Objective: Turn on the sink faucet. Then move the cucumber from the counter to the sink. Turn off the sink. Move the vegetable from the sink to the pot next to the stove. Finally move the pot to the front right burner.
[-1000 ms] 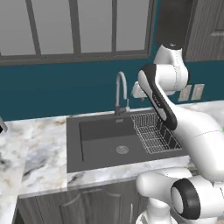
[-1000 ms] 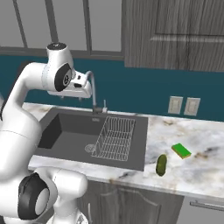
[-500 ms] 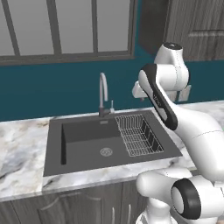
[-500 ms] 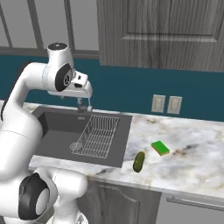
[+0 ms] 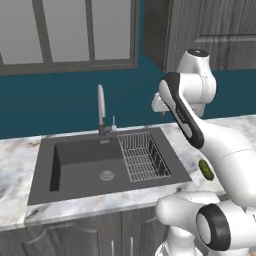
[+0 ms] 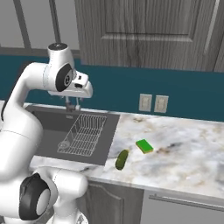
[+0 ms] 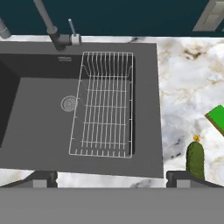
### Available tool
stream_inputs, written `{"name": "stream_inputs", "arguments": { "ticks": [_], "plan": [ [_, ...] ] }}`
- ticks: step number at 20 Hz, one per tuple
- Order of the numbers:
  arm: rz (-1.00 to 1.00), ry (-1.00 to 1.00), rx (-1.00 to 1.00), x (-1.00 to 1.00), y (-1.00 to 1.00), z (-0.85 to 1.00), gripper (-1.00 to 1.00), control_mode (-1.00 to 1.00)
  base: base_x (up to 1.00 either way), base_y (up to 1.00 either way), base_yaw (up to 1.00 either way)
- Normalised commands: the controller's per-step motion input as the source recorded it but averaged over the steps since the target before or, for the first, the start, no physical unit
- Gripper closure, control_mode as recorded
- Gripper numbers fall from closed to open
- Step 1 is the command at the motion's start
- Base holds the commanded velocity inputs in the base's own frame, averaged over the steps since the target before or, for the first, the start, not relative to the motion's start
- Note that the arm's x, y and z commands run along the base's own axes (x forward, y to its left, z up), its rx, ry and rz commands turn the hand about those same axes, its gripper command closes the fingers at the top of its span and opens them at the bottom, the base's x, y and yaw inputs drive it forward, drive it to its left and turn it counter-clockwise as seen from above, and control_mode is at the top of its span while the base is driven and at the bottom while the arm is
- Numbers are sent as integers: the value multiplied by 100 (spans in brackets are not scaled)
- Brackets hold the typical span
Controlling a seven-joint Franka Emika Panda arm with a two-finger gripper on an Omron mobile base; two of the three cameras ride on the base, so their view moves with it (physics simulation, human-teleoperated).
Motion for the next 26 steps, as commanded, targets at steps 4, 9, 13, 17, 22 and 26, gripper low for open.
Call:
{"name": "stream_inputs", "arguments": {
  "ticks": [4, 9, 13, 17, 22, 26],
  "plan": [
    [0, 0, 0, 0, 0, 0, -100, 100, 41, -5, 0],
    [0, 0, 0, 0, 0, 0, -100, 100, 40, 0, 0],
    [0, 0, 0, 0, 0, -1, -100, -100, 0, 0, 0],
    [4, -13, 1, -16, -1, -27, -100, -100, 0, 0, 0],
    [18, -21, 0, -33, 0, -41, -100, -100, 0, 0, 0],
    [23, -11, 1, -17, 0, -47, -100, -100, 0, 0, 0]
  ]
}}
